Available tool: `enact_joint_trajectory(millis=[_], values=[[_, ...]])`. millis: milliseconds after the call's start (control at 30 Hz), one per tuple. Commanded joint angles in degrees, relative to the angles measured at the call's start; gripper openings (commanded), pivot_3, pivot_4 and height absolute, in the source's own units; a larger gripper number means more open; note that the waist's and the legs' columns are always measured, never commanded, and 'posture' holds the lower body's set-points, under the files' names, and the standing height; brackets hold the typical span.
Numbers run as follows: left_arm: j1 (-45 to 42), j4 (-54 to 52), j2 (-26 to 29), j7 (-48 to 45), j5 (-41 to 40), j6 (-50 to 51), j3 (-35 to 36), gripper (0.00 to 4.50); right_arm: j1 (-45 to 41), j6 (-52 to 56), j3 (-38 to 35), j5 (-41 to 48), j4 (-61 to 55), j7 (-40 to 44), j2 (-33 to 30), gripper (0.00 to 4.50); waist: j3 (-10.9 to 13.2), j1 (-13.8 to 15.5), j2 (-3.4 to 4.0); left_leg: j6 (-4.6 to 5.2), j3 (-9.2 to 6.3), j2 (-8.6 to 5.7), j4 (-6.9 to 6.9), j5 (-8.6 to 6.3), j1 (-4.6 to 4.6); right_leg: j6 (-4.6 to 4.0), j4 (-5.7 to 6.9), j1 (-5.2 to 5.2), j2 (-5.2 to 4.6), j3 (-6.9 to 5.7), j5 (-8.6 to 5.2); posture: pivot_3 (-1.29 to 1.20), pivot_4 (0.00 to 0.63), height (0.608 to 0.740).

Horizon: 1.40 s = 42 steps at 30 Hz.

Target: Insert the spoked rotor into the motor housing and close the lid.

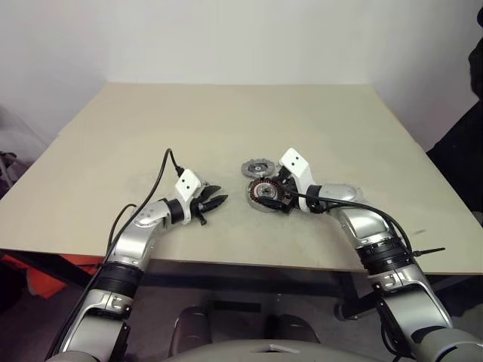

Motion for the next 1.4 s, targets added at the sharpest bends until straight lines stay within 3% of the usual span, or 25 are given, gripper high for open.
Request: enact_joint_trajectory(millis=[33, 433, 600, 833, 900, 1133, 1400], values=[[-0.5, -0.2, 0.7, 0.5, 0.1, -0.6, 1.0, 1.68, -2.0, -0.8, -2.0, 1.2, -3.0, -0.3, 0.1, 4.46, 0.0, 0.0, 0.00, 0.00, 0.00, 0.00, 0.00, 0.00, 0.00, 0.00, 0.00, 0.00, 0.00, 0.00, 0.00, 0.00, 0.000, 0.740], [-0.4, -0.2, 0.6, 0.6, 0.5, -0.9, 0.9, 1.68, -2.8, -1.0, -2.7, 1.8, -2.0, -0.6, 0.6, 4.46, 0.0, 0.0, 0.00, 0.00, 0.00, 0.00, 0.00, 0.00, 0.00, 0.00, 0.01, 0.00, 0.01, 0.00, 0.00, 0.00, 0.000, 0.740], [-0.4, -0.1, 0.6, 0.6, 0.6, -1.0, 0.9, 1.68, -2.6, -1.4, -2.0, 1.0, -2.0, -0.8, 0.3, 2.85, 0.0, 0.0, 0.00, 0.00, 0.00, 0.00, 0.00, 0.00, 0.00, 0.00, 0.01, 0.00, 0.01, 0.00, 0.00, 0.00, 0.000, 0.740], [-0.5, 0.1, 0.6, 0.6, 0.6, -1.1, 0.9, 1.68, -2.6, -1.4, -2.2, 1.3, -1.6, -1.0, 0.5, 2.85, 0.0, 0.0, 0.00, 0.00, 0.00, 0.00, 0.00, 0.00, 0.00, 0.00, 0.01, -0.01, 0.01, 0.00, 0.00, 0.00, 0.000, 0.740], [-0.5, 0.2, 0.6, 0.7, 0.6, -1.1, 0.9, 1.68, -2.4, -1.2, -2.4, 1.6, -1.8, -0.6, 0.3, 2.46, 0.0, 0.0, 0.00, 0.00, 0.00, 0.00, 0.00, 0.00, 0.00, 0.00, 0.01, -0.01, 0.00, 0.00, 0.00, 0.00, 0.000, 0.740], [-0.5, 0.3, 0.6, 0.9, 0.5, -1.3, 0.9, 1.68, -2.3, -1.4, -2.0, 1.0, -1.3, -0.8, 0.2, 0.16, 0.0, 0.0, 0.00, 0.01, 0.00, 0.00, -0.01, -0.01, 0.00, -0.01, 0.01, -0.01, 0.00, 0.00, 0.00, 0.00, 0.000, 0.740], [-0.6, 0.3, 0.7, 1.1, 0.6, -1.3, 0.8, 1.68, -1.8, -1.6, -0.6, 0.4, -1.4, 0.1, 0.0, 0.02, 0.0, 0.0, 0.00, 0.01, 0.00, 0.00, 0.00, -0.01, 0.00, -0.01, 0.01, -0.01, 0.00, 0.00, 0.00, 0.00, 0.000, 0.740]])
